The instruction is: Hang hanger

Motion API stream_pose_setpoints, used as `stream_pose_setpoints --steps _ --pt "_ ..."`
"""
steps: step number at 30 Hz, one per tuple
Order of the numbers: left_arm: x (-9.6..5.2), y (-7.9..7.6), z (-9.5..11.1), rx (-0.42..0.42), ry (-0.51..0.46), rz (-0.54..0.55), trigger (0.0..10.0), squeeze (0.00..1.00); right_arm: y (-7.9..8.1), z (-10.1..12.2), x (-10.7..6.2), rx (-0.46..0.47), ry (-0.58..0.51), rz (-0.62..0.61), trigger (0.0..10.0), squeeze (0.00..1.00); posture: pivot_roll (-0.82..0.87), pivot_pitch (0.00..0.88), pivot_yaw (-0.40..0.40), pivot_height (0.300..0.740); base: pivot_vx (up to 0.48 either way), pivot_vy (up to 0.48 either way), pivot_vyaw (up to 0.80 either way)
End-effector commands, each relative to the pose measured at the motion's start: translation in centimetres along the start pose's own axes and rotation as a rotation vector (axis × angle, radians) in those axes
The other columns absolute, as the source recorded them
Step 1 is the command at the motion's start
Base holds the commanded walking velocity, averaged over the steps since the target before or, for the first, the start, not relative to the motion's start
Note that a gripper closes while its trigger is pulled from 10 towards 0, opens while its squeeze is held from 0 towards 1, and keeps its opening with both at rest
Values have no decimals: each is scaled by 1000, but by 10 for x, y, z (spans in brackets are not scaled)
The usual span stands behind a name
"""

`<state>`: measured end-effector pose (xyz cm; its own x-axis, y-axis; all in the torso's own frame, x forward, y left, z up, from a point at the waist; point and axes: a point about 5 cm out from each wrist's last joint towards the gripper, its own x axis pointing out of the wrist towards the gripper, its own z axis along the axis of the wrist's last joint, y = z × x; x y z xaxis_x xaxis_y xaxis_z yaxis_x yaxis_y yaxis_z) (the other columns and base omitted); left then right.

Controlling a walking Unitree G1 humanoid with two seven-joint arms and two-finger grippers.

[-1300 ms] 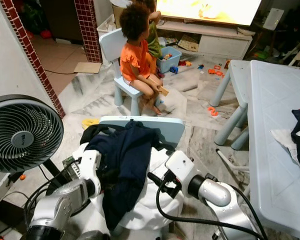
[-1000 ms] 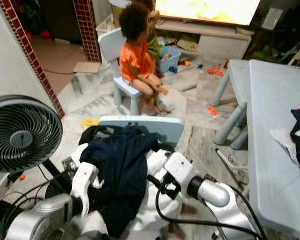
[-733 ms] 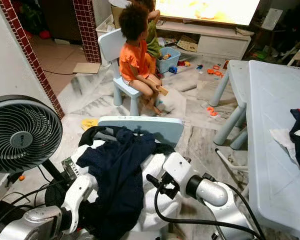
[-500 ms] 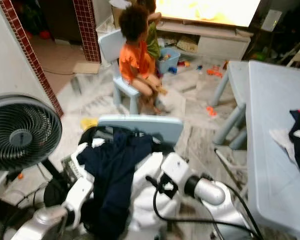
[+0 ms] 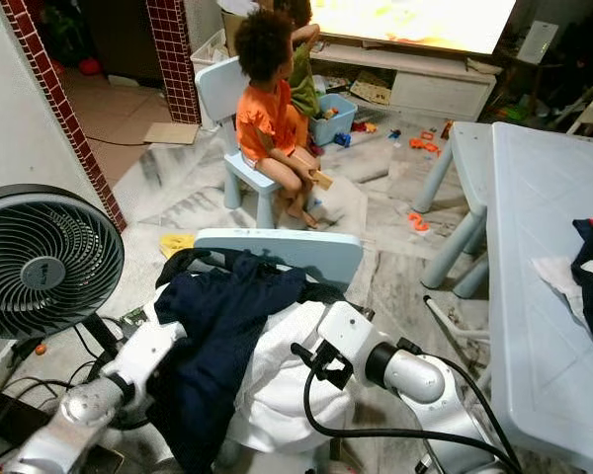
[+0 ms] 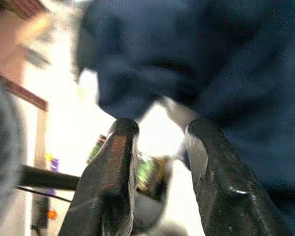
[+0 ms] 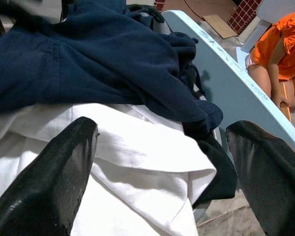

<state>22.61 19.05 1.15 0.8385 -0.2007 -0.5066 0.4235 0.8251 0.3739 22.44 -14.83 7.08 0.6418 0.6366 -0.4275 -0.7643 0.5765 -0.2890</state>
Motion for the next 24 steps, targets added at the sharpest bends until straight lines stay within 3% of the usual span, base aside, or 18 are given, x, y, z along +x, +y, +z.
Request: stream_pose_setpoints --steps 1,2,8,13,14,15,16,24 --pt "-1 8 12 -11 -60 57 10000 1000 1 0 2 -12 1 12 10000 0 -18 0 -49 740 0 0 0" --pt "-2 14 25 -31 -110 91 10000 1000 1 0 2 -13 1 14 10000 0 -17 0 -49 740 0 0 0" --pt "-3 24 52 -48 -223 173 10000 1000 1 -1 2 -13 1 10 10000 0 -20 0 -45 740 0 0 0" --pt "-2 23 78 -168 -326 202 10000 1000 -2 -1 2 34 -25 -34 10000 0 -20 0 -40 740 0 0 0" --pt "-3 20 82 -197 -345 198 10000 176 -5 0 2 55 -36 -64 10000 0 -20 0 -39 740 0 0 0" --pt "-3 20 82 -197 -345 198 10000 176 -5 0 2 55 -36 -64 10000 0 -20 0 -39 740 0 0 0" --pt "-5 16 88 -230 -370 193 10000 0 -10 2 3 89 -59 -118 10000 0 -21 0 -33 740 0 0 0" --pt "-6 4 94 -253 -389 208 10000 0 -18 -1 5 137 -62 -212 10000 0 -19 0 -22 740 0 0 0"
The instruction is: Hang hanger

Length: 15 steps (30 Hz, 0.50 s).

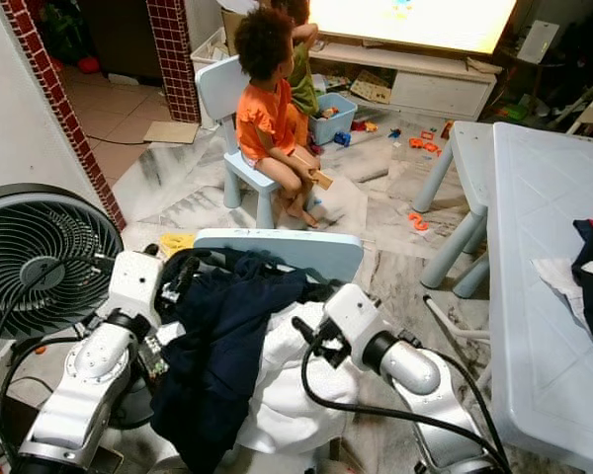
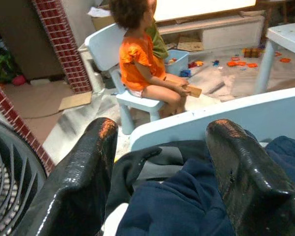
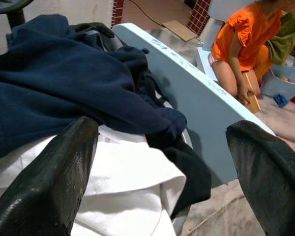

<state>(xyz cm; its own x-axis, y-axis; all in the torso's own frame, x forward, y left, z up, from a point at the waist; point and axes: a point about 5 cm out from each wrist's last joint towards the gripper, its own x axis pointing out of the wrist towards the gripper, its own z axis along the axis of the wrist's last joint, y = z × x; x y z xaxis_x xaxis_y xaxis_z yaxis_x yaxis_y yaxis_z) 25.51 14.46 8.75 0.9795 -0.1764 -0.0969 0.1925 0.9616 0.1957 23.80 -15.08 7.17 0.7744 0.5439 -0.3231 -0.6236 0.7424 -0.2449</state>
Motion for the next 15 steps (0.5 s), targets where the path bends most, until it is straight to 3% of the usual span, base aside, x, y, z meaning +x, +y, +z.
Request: stream_pose_setpoints --steps 1,15 --pt "0 1 1 15 4 13 10000 0 -7 0 0 11 -2 -31 10000 0 -17 0 -22 740 0 0 0" --pt "2 1 1 18 5 15 10000 0 -3 4 4 8 -20 -24 10000 0 -12 0 -21 740 0 0 0"
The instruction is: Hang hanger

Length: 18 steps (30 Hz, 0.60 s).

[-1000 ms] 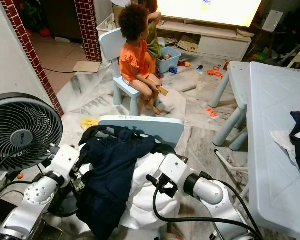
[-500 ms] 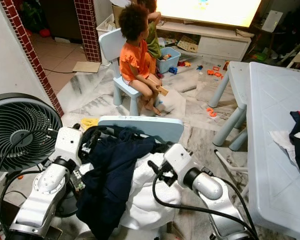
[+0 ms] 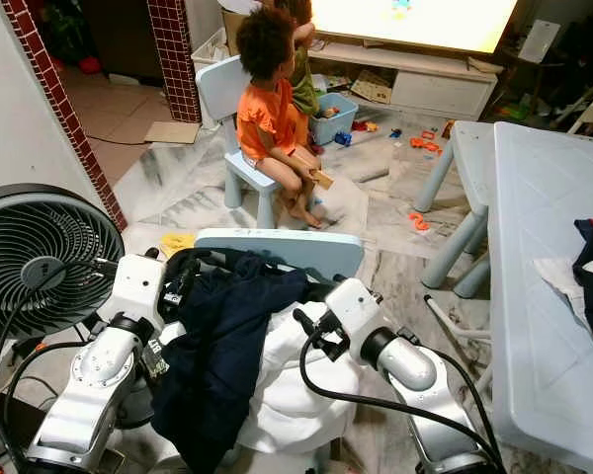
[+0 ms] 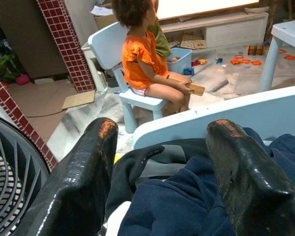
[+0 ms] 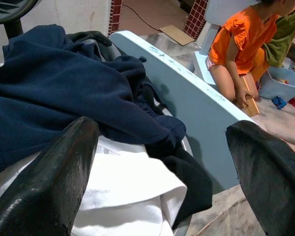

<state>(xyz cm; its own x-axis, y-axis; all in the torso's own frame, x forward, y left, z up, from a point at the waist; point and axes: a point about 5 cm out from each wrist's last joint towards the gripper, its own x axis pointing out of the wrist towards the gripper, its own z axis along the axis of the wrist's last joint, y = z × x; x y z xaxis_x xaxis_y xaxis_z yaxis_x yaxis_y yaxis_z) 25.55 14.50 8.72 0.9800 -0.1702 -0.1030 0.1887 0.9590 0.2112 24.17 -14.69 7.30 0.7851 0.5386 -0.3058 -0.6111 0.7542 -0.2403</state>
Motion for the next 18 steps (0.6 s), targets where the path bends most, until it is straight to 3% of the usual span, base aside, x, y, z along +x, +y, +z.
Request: stream_pose_setpoints --steps 1,5,7,11,18 --pt "1 1 1 0 -1 12 10000 0 -3 1 -1 -3 -6 -7 10000 0 -12 0 -22 740 0 0 0" --pt "3 0 -3 -14 30 -4 10000 0 -1 1 -2 -5 -7 -3 10000 0 -12 0 -24 740 0 0 0" --pt "8 -4 -7 -58 58 -71 10000 0 -2 1 -5 2 -5 -8 10000 0 -31 0 -38 740 0 0 0" --pt "26 -11 -17 -105 143 -169 10000 0 1 2 -10 -19 2 8 10000 0 -53 0 -40 740 0 0 0" --pt "51 -17 -28 -119 280 -237 10000 0 0 4 -19 -47 20 18 10000 0 -97 0 -32 740 0 0 0"
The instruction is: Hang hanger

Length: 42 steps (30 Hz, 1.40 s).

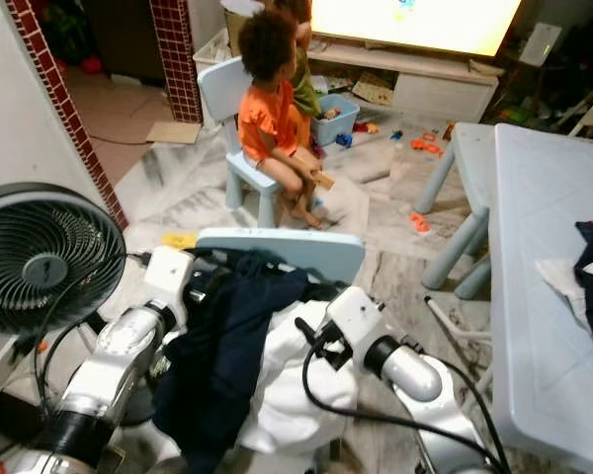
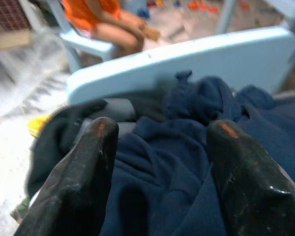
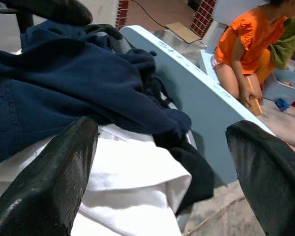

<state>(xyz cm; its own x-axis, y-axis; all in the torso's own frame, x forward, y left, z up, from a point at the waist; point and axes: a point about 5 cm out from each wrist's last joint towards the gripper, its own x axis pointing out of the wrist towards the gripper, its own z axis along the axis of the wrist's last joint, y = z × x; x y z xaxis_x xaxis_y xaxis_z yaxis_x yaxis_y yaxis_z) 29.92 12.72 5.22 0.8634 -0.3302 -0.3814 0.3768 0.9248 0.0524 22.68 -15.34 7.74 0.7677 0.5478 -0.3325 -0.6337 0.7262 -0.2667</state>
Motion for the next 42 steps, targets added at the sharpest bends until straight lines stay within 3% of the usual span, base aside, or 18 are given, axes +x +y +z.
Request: stream_pose_setpoints --steps 1,6,7,8,9,14,20,24,26,29,30,31,35,42 --pt "7 -4 -2 -12 52 -39 10000 0 -2 2 -6 -5 12 16 10000 0 -102 0 -32 740 0 0 0" --pt "18 -20 -9 -56 108 -142 10000 0 7 -8 -18 -32 77 88 10000 0 -128 0 -32 740 0 0 0" --pt "19 -22 -12 -64 122 -147 3490 0 8 -9 -20 -35 84 88 10000 0 -128 0 -32 740 0 0 0" --pt "19 -22 -12 -64 122 -147 3490 0 8 -9 -20 -35 84 88 10000 0 -128 0 -32 740 0 0 0" --pt "20 -27 -16 -70 141 -175 0 0 8 -9 -22 -32 88 88 10000 0 -141 0 -35 740 0 0 0" --pt "22 -35 -31 -42 216 -228 0 0 6 -10 -28 -24 107 92 10000 0 -148 0 -34 740 0 0 0" --pt "20 -30 -40 -45 253 -208 0 0 4 -9 -24 -27 115 95 10000 0 -128 0 -37 740 0 0 0" --pt "13 -20 -48 -99 242 -139 0 0 6 -7 -17 -46 108 108 10000 0 -119 0 -34 740 0 0 0" --pt "5 -12 -47 -173 193 -78 0 0 4 -8 -18 -49 112 95 10000 0 -115 0 -30 740 0 0 0" --pt "-2 -7 -43 -218 143 -28 0 0 2 -8 -17 -48 114 88 10000 0 -100 0 -32 740 0 0 0" --pt "-2 -7 -43 -218 143 -28 0 0 2 -8 -17 -48 114 88 10000 0 -100 0 -32 740 0 0 0" --pt "-13 -5 -35 -252 73 -14 0 0 2 -9 -14 -48 113 84 10000 0 -91 0 -33 740 0 0 0" --pt "-18 -7 -31 -274 38 -20 0 0 4 -9 -11 -50 108 87 10000 0 -82 0 -35 740 0 0 0" --pt "-47 -21 -47 -293 161 -82 0 0 1 -6 -5 -61 97 87 10000 0 -65 0 -33 740 0 0 0"
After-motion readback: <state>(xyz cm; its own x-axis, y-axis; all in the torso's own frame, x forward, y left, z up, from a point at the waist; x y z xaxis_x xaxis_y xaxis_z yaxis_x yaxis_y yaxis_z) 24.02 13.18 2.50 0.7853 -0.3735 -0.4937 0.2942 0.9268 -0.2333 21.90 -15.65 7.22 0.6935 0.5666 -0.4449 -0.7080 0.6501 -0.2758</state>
